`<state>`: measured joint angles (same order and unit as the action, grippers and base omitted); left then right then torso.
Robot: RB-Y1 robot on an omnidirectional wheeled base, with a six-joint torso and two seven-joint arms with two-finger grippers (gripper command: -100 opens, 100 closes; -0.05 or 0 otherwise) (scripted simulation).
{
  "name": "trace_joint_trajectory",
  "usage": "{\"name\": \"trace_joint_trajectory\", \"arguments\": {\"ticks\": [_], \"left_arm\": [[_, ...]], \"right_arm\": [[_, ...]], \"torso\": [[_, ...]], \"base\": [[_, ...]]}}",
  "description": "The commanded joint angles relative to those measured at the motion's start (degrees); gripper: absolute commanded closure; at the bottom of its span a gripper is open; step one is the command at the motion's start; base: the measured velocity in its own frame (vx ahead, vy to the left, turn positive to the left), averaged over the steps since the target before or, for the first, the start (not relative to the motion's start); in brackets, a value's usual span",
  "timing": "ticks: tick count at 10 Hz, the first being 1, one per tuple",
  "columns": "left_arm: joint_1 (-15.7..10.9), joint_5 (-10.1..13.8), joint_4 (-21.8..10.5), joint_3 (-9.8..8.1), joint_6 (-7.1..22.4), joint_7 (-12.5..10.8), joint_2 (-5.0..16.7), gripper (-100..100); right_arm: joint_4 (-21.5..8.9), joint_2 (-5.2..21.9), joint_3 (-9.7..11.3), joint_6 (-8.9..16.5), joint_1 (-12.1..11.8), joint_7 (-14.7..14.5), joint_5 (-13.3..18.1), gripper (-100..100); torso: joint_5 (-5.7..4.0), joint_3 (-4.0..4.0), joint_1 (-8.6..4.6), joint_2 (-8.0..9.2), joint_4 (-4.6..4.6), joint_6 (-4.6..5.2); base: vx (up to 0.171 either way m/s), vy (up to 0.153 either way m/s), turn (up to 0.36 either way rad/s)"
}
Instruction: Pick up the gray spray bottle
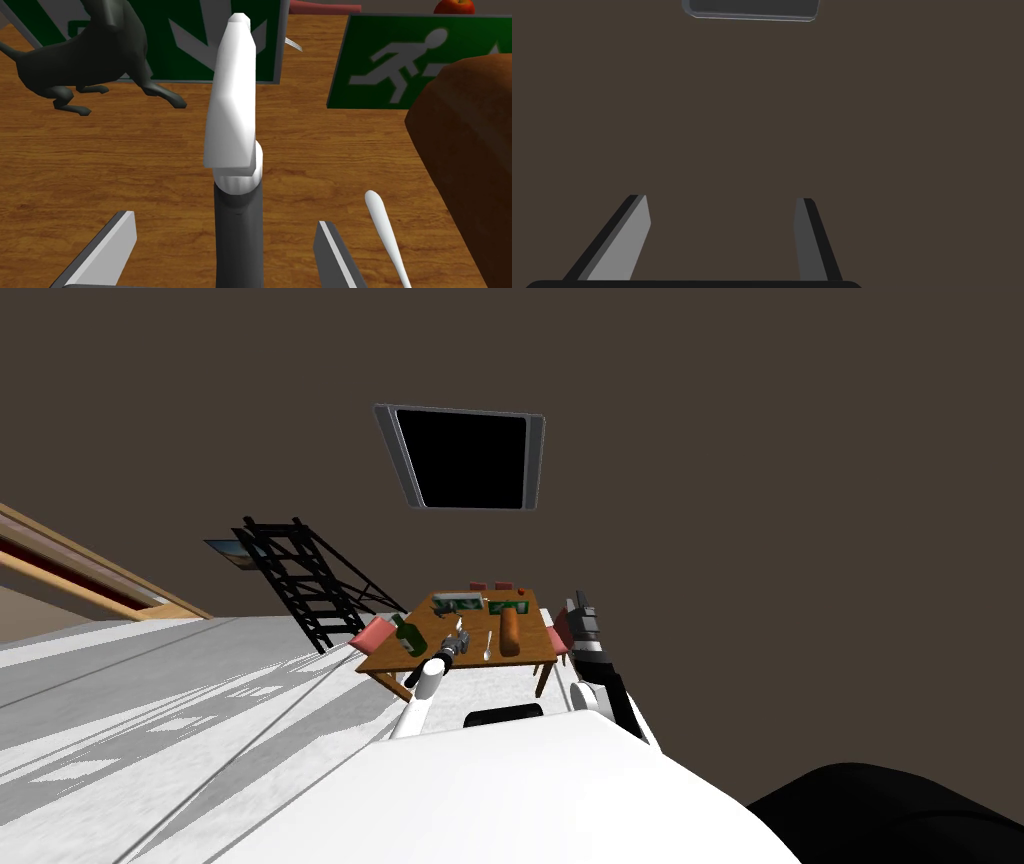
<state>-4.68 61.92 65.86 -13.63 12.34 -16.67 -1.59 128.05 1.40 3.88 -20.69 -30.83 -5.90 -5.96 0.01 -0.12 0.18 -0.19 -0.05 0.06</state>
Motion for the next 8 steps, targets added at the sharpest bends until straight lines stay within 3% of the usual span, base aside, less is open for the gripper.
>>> {"name": "trace_joint_trajectory", "arguments": {"ticks": [1, 2, 3, 7, 8], "left_arm": [[-2.5, 2.2, -2.7, 1.31, -0.3, 2.9, -0.1, -100], [-1.8, 3.7, -2.9, 2.05, -1.2, 2.4, 1.0, -100], [-2.0, 4.2, -3.3, 2.31, -1.5, 3.1, 1.1, 100], [-2.0, 4.1, -3.3, 2.28, -1.4, 2.9, 1.1, 100], [-2.0, 4.2, -3.3, 2.28, -1.4, 2.9, 1.1, 0]], "right_arm": [[0.0, 0.0, 0.0, 0.0, 0.0, 0.0, 0.0, 0], [0.0, 0.0, 0.0, 0.0, 0.0, 0.0, 0.0, 0], [0.0, 0.0, 0.0, 0.0, 0.0, 0.0, 0.0, 0], [0.0, 0.0, 0.0, 0.0, 0.0, 0.0, 0.0, 0], [0.0, 0.0, 0.0, 0.0, 0.0, 0.0, 0.0, 0]], "torso": [[0.0, 0.0, 0.0, 0.0, 0.0, 0.0], [0.0, 0.0, 0.04, -0.01, 0.0, -0.03], [0.0, 0.02, 0.0, 0.03, 0.01, 0.0], [-0.04, 0.03, -0.04, 0.05, 0.01, 0.0], [-0.04, 0.03, -0.05, 0.05, 0.01, 0.0]], "base": [[0.007, 0.016, 0.243], [0.004, 0.003, 0.056], [0.002, 0.001, -0.012], [0.0, 0.0, 0.0], [0.0, 0.0, 0.0]]}}
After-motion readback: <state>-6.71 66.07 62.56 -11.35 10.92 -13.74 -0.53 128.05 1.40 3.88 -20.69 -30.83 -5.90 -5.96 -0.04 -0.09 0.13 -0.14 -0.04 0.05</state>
